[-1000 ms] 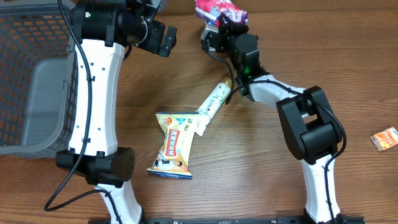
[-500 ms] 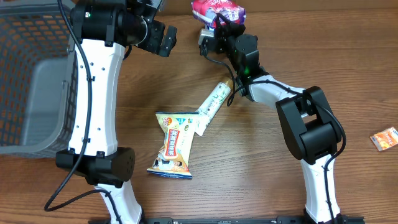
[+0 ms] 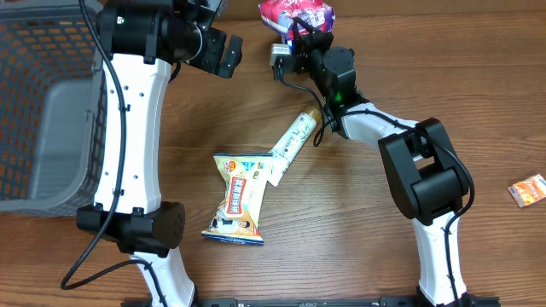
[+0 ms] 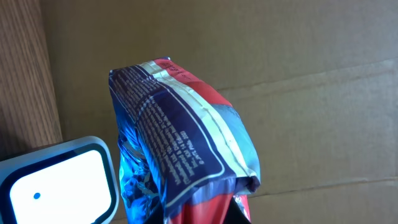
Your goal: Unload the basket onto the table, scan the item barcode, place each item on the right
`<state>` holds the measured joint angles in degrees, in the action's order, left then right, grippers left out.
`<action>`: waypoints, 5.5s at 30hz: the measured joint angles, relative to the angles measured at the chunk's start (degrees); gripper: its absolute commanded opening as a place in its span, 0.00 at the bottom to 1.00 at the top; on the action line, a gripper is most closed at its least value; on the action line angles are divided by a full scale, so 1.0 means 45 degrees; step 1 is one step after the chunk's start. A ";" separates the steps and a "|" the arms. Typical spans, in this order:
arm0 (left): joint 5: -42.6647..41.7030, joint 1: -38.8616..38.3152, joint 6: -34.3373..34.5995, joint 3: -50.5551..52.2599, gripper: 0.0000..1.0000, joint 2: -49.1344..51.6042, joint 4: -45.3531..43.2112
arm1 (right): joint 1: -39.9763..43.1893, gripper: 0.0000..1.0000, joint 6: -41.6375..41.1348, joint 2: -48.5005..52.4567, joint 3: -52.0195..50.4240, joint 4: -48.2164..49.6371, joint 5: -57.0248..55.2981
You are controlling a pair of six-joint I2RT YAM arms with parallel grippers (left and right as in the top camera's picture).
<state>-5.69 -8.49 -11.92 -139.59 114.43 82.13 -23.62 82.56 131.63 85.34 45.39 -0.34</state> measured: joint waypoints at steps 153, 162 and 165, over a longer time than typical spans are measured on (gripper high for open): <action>0.0000 0.0000 0.0000 0.0000 1.00 0.0000 0.0000 | 0.0049 0.33 -2.3775 -0.3225 0.2399 -2.0201 0.4439; 0.0000 0.0000 0.0000 0.0000 1.00 0.0000 0.0000 | 0.0049 0.27 -2.0342 -0.5173 0.2404 -2.1697 0.7383; -0.0005 0.0005 0.0000 0.0000 1.00 0.0000 0.0000 | 0.0044 0.27 -1.9195 -0.5168 0.2385 -2.2707 0.7567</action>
<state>-5.72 -8.47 -11.92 -139.59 114.43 82.13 -23.42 -3.81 108.38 96.07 -56.80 33.71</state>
